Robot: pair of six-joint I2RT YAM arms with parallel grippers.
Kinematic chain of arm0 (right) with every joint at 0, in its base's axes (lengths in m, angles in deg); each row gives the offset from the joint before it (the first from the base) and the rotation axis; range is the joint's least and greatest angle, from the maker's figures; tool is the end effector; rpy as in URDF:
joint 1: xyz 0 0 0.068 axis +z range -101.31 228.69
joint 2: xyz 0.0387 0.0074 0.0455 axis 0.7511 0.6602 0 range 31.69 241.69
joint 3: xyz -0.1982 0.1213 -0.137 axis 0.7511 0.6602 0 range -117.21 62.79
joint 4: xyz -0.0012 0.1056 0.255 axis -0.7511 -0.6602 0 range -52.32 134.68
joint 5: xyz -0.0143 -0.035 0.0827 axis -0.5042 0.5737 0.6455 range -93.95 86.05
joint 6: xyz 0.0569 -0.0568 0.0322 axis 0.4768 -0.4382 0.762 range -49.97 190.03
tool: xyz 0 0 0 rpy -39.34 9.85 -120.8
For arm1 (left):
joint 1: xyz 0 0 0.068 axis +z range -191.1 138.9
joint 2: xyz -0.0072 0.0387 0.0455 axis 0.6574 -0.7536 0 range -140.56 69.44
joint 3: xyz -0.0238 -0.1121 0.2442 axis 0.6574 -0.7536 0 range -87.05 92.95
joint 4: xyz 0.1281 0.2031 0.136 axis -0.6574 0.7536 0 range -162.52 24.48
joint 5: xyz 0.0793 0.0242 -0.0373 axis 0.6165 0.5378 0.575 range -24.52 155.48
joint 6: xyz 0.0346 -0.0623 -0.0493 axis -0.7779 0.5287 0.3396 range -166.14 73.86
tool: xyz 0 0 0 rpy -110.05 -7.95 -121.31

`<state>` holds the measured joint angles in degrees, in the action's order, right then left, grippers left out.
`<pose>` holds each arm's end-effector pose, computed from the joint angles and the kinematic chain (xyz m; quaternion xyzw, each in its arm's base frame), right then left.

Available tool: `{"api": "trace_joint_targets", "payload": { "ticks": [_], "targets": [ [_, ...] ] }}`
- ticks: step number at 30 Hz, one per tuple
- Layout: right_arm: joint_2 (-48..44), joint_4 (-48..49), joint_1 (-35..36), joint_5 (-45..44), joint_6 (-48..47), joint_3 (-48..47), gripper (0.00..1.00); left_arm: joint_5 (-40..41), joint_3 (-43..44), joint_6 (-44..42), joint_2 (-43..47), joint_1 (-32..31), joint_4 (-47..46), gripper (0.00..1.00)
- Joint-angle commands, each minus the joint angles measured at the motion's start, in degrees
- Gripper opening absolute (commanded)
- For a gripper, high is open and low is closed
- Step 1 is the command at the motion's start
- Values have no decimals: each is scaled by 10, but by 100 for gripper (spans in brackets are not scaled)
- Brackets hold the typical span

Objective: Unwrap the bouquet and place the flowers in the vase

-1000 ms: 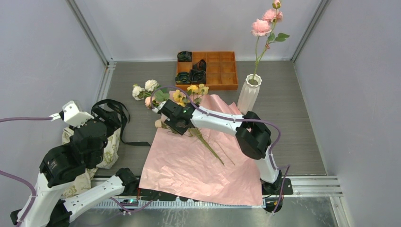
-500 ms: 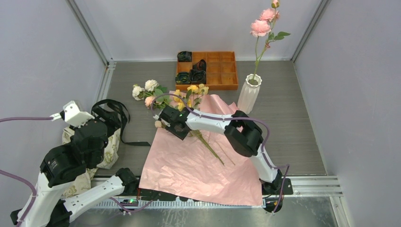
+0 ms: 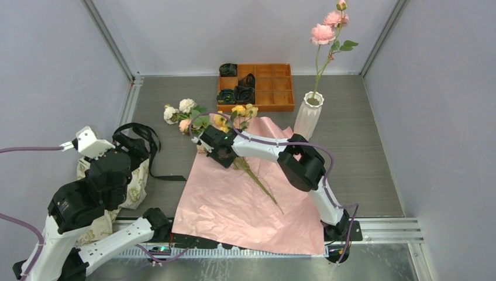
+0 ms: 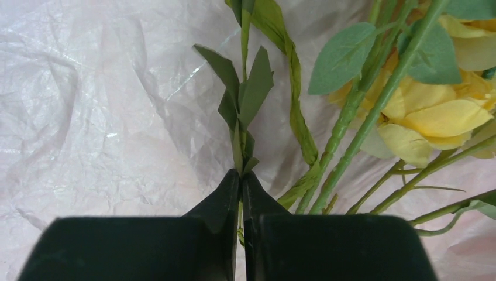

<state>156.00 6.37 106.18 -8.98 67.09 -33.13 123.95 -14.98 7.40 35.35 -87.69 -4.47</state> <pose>0.2658 0.4048 0.1198 -0.4848 0.8500 0.0542 0.1990 0.0962 -0.0067 0.4100 -0.2894 0.7397 -0.0627 0.6043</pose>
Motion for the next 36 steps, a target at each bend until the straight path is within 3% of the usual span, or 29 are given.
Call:
{"api": "trace_joint_targets", "payload": {
  "ticks": [1, 12, 19, 23, 27, 36],
  "targets": [
    [-93, 15, 0, -9, -7, -37, 7, 12, -2, 0, 2, 1, -6, 65],
    [-345, 67, 1, -163, -50, -94, 1, -11, -20, -17, -22, 1, -52, 65],
    [-468, 251, 1, -336, -173, -61, 1, -59, -31, -42, -68, 0, -117, 64],
    [-487, 395, -1, -415, -298, -45, 1, -88, -33, -50, -94, 0, -143, 64],
    [-484, 498, -15, -438, -381, -48, 1, -109, -40, -50, -111, 1, -172, 63],
    [-419, 512, -156, -433, -389, -96, 1, -175, -56, -49, -146, 1, -217, 62]
  ]
}}
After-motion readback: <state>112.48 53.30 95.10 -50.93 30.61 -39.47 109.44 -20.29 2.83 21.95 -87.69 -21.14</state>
